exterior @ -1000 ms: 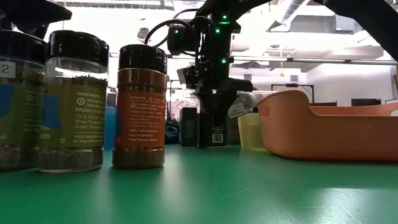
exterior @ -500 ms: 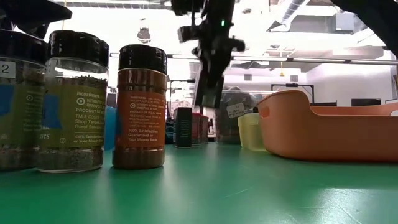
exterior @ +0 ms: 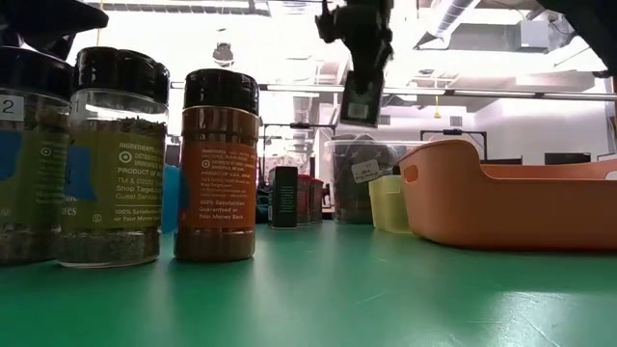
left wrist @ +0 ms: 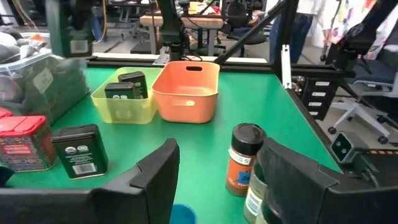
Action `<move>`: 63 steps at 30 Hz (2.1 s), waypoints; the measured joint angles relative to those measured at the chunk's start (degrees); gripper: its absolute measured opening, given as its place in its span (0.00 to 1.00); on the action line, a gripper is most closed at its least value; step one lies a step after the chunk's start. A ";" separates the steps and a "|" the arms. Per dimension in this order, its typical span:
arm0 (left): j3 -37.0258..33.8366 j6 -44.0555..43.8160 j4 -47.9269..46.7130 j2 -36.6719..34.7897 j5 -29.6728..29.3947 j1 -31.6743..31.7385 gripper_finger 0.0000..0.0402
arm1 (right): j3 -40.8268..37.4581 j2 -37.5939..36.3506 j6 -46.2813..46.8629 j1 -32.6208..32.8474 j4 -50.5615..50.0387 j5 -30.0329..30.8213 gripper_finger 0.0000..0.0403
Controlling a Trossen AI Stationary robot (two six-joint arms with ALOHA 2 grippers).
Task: Sort spices by type
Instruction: Put the black spice can into the yellow bin
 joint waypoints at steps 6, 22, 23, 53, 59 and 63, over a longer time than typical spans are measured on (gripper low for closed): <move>0.00 -0.06 0.04 0.02 0.34 -0.74 0.54 | -12.57 -6.74 11.86 -1.34 0.03 -1.14 0.38; 0.00 -0.15 0.23 0.02 0.33 2.07 0.54 | -44.16 -20.79 31.48 -2.35 3.66 -6.65 0.40; 0.00 -0.15 0.30 0.02 0.33 2.42 0.54 | -45.03 -20.50 31.88 -2.35 4.35 -6.80 0.40; 0.00 -0.71 0.22 0.02 1.25 4.61 0.54 | -47.39 -11.20 33.17 -4.60 12.56 -9.49 0.54; 0.00 -0.27 0.22 0.00 1.27 4.61 0.54 | -44.02 -11.21 31.55 -4.58 7.95 -8.81 0.57; 0.00 -0.24 0.25 0.02 1.28 4.61 0.54 | -39.83 -12.29 31.47 -4.96 5.16 -7.71 0.57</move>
